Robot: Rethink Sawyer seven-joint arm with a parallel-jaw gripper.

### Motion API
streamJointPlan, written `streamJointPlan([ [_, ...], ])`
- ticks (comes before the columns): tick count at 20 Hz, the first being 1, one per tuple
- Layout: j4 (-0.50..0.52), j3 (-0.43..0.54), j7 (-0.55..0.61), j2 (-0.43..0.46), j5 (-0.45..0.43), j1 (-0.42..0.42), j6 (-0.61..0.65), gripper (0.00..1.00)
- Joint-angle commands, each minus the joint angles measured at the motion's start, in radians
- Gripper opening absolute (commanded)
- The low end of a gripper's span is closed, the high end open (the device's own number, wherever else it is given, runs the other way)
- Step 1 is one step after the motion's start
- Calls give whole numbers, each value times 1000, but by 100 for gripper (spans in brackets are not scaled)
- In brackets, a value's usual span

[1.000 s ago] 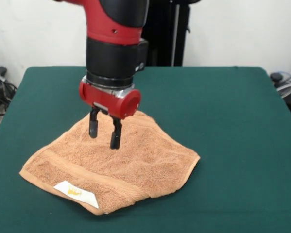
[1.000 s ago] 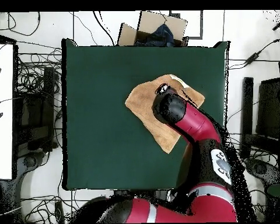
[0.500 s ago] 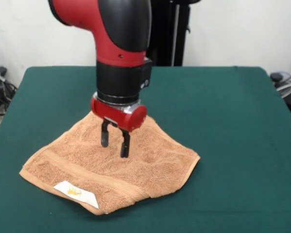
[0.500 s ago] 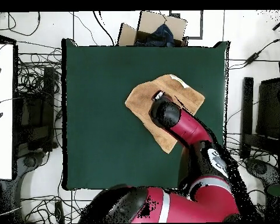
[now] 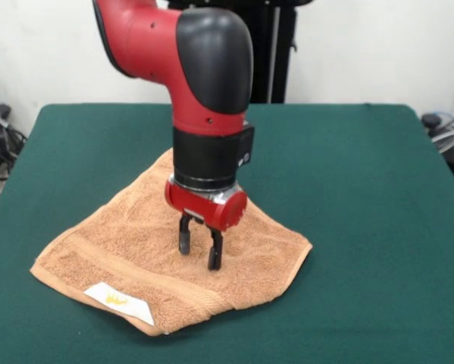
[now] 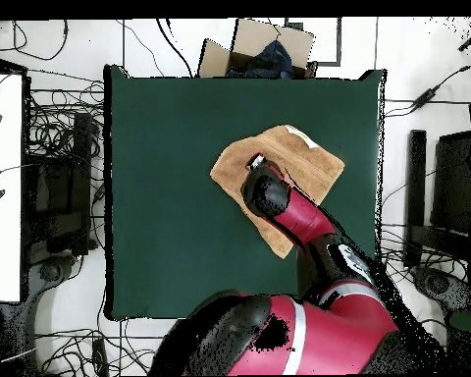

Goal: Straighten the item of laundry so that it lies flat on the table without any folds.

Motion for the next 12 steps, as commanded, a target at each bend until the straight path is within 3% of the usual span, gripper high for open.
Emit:
streamJointPlan([
  [1, 39, 131, 224, 68, -40, -28, -76, 100],
  [12, -7, 135, 197, 125, -59, -44, -110, 100],
])
